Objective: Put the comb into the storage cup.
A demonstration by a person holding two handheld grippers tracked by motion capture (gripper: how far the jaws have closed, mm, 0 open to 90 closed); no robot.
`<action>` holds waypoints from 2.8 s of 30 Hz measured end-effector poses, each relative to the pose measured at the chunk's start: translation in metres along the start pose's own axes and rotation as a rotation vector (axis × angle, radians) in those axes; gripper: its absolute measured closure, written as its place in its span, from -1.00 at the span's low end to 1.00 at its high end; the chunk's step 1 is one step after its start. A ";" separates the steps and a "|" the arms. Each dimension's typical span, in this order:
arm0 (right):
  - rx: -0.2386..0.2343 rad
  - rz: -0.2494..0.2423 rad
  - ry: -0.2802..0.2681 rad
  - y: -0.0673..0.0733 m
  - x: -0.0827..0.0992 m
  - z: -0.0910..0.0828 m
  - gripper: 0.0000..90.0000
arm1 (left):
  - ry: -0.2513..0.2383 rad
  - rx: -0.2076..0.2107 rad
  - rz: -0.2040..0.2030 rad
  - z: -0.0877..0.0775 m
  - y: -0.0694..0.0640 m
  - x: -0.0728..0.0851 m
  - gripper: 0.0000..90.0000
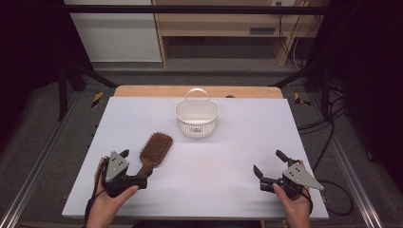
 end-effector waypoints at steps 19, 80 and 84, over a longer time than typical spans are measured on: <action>-0.017 -0.029 -0.004 0.008 -0.003 0.000 -0.90 | 0.182 0.087 0.028 0.017 -0.009 0.004 -0.94; -0.011 -0.012 0.019 0.006 0.001 0.002 -0.91 | 0.508 0.100 -0.005 0.034 0.014 0.048 -0.87; -0.012 -0.012 0.022 0.006 0.002 0.002 -0.91 | 0.519 0.097 -0.014 0.035 0.017 0.051 -0.86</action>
Point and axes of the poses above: each handheld gripper's, and its own axes: z roughly forward along the jaws, x roughly out of its underside, y roughly to its left, the point moved 10 cm from there along z, roughly forward along the jaws, and after that the axes turned 10 degrees about z, right-handed, at the moved point
